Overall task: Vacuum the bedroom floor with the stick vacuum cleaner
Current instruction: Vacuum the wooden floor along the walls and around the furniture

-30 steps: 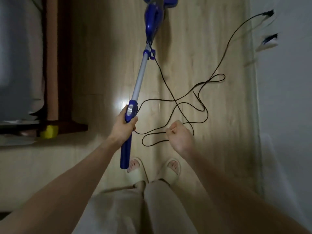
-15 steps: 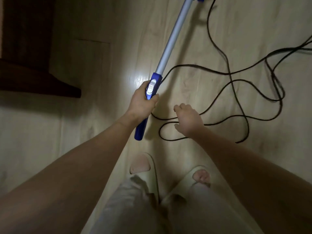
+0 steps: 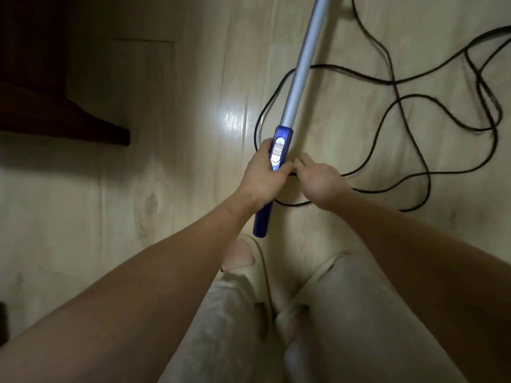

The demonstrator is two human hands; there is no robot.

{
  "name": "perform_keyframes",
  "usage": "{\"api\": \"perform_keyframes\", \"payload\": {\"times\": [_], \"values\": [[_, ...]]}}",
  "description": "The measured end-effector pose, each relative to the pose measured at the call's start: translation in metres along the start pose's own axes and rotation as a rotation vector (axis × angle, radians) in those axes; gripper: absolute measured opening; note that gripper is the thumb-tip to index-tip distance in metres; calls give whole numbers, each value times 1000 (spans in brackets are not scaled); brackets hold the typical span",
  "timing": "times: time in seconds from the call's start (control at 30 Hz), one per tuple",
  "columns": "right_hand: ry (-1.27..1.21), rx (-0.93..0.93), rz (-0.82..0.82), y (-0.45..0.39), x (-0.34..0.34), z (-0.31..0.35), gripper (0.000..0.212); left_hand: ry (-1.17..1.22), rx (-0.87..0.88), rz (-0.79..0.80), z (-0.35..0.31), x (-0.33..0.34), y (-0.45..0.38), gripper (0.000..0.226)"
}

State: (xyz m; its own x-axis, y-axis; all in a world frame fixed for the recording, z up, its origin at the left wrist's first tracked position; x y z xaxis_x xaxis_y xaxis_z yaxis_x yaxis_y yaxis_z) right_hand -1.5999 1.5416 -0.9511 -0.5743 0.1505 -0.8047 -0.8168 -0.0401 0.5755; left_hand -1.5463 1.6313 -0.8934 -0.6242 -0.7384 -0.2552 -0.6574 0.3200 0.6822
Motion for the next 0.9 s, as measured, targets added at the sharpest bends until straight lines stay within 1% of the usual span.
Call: {"api": "perform_keyframes", "payload": {"times": [0.1, 0.23, 0.33, 0.43, 0.5, 0.6, 0.73, 0.83, 0.9], "values": [[-76, 106, 11, 41, -28, -37, 39, -8, -32, 49, -28, 23, 27, 31], [-165, 262, -2, 117, -60, -94, 35, -40, -40, 119, -93, 63, 74, 34], [-207, 419, -36, 192, -85, -142, 24, -55, -36, 198, -151, 109, 109, 41], [-242, 605, -89, 277, -101, -194, 24, -49, -43, 243, -203, 164, 138, 51], [-319, 713, -108, 330, -105, -224, 24, -44, -59, 246, -227, 200, 153, 59], [-393, 886, -180, 406, -107, -264, 23, -15, -101, 219, -248, 246, 171, 65], [-481, 1176, -270, 507, -96, -312, 21, 9, -155, 177, -251, 296, 194, 67], [-503, 1392, -334, 573, -80, -338, 27, 13, -187, 160, -251, 338, 214, 70], [-532, 1523, -421, 608, -71, -349, 29, 8, -209, 165, -250, 366, 229, 73]]}}
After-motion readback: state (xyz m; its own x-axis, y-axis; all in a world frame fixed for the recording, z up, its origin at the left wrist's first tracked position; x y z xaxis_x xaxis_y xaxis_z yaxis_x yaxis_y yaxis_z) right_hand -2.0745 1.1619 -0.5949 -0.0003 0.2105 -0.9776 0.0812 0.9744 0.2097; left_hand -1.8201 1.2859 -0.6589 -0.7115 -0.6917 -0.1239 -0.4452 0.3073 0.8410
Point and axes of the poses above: each hand's wrist, its own y-axis away from the middle knuckle, its own x-axis out of the palm, z = x × y, the point moved 9 cm from there along -y, towards the middle knuckle, and after that the axes turned 3 degrees about y, right-handed, at the moved point
